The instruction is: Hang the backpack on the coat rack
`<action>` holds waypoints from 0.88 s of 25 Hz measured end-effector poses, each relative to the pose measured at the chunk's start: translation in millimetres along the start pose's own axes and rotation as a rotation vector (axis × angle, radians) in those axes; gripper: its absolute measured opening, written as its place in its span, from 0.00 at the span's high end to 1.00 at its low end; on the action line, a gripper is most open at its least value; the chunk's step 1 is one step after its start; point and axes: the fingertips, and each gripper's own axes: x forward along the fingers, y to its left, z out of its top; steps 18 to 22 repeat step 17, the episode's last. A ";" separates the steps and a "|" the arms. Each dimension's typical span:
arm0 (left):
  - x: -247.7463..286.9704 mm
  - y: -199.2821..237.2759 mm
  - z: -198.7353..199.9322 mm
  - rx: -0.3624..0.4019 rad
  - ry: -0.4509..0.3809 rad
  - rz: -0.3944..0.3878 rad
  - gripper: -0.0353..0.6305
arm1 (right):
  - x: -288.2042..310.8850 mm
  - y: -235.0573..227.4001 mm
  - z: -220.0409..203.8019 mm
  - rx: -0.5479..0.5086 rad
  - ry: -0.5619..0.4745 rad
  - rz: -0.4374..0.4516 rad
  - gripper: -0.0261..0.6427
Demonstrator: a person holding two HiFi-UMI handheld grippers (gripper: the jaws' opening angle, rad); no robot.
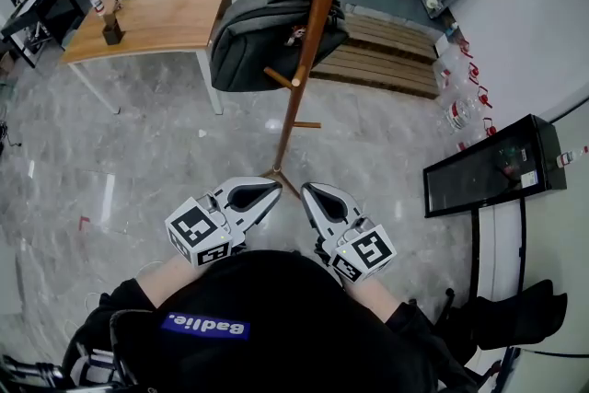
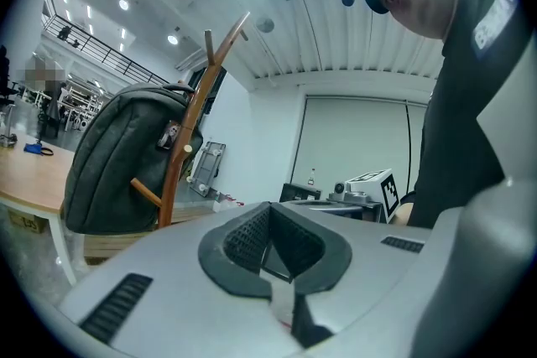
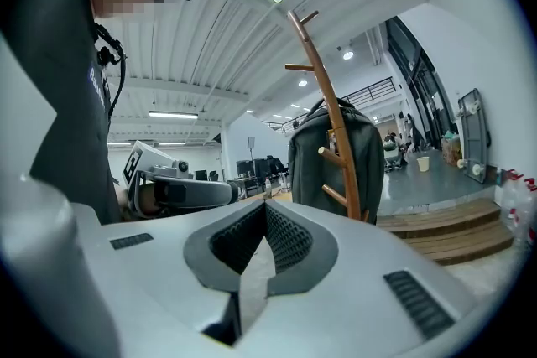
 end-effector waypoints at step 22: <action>-26.0 -8.2 0.6 0.014 0.013 0.023 0.93 | 4.1 26.1 0.2 0.003 -0.004 0.018 0.97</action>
